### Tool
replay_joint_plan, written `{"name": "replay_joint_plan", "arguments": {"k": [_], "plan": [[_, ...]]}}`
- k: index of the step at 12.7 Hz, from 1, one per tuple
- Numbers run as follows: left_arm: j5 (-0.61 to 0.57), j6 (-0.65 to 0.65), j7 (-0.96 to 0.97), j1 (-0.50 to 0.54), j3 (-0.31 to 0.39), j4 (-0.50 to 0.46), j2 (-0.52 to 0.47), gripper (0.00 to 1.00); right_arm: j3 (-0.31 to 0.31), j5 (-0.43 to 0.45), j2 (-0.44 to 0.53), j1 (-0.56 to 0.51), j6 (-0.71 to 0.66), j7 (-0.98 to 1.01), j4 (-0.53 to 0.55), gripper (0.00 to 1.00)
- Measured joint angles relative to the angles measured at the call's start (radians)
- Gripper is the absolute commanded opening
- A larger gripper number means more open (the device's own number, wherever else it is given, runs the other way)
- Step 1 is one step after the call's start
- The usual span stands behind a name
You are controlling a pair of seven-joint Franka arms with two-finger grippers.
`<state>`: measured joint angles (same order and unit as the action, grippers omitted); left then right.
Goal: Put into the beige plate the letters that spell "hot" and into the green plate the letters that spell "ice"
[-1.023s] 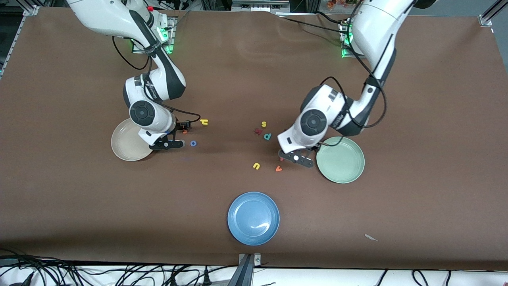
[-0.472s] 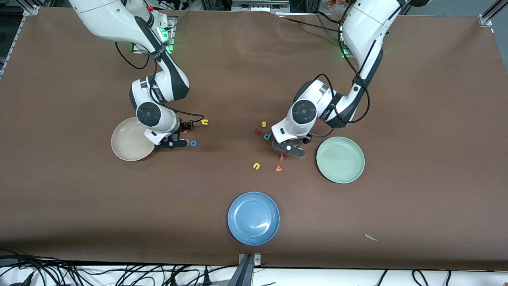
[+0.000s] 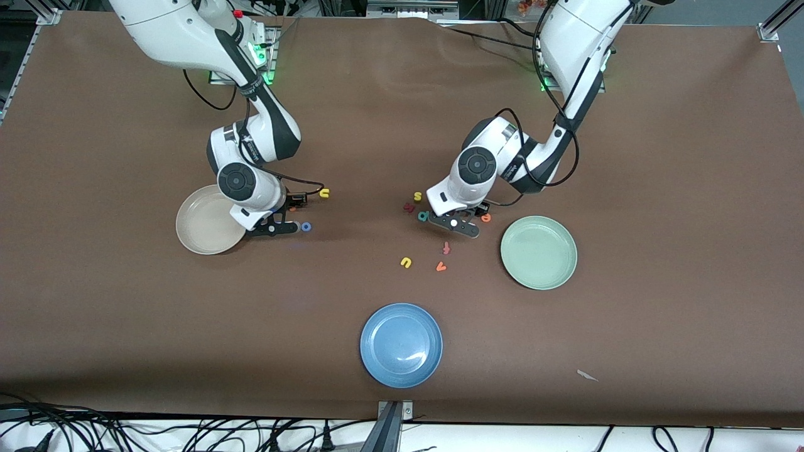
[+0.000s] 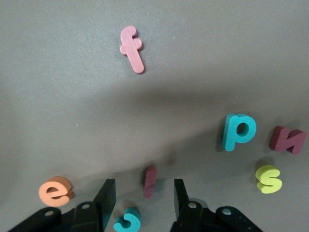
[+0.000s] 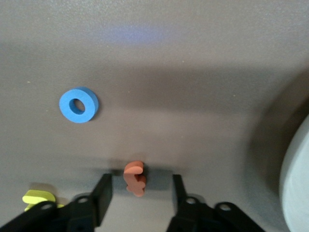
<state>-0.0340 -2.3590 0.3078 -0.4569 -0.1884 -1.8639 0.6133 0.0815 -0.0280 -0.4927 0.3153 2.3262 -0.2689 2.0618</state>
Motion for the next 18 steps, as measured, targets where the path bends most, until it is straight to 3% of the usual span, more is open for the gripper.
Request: {"name": "replay_joint_plan", "arguments": {"k": [2,4,7,10,12,16,17,18], "plan": [[0.000,-0.043,0.001,0.000,0.000,-0.034,0.000,0.16,0.000,0.000,-0.001,0.000,0.000,0.000,0.000,0.25],[0.000,-0.051,0.001,0.002,0.001,-0.041,-0.005,0.00,0.000,0.000,-0.001,0.000,0.001,0.000,0.000,0.15],[0.000,-0.051,0.002,0.002,0.001,-0.041,-0.011,0.00,0.000,0.000,-0.001,0.000,0.001,0.000,0.000,0.00],[0.000,-0.028,0.002,0.021,0.006,-0.035,-0.042,0.00,0.000,-0.001,0.001,0.000,0.001,-0.011,-0.003,0.00],[-0.001,0.080,-0.039,0.083,0.007,0.009,-0.078,0.00,-0.001,-0.001,0.018,-0.001,-0.012,-0.013,-0.020,0.00],[-0.001,0.199,-0.233,0.223,0.010,0.067,-0.106,0.00,-0.075,0.000,0.089,-0.006,-0.252,-0.004,-0.129,0.00],[-0.001,0.200,-0.271,0.254,0.012,0.065,-0.103,0.09,-0.103,0.000,0.099,-0.008,-0.283,0.012,-0.143,0.00],[-0.001,0.199,-0.296,0.277,0.012,0.065,-0.099,0.25,-0.134,0.000,0.102,-0.010,-0.295,0.037,-0.146,0.00]]}}
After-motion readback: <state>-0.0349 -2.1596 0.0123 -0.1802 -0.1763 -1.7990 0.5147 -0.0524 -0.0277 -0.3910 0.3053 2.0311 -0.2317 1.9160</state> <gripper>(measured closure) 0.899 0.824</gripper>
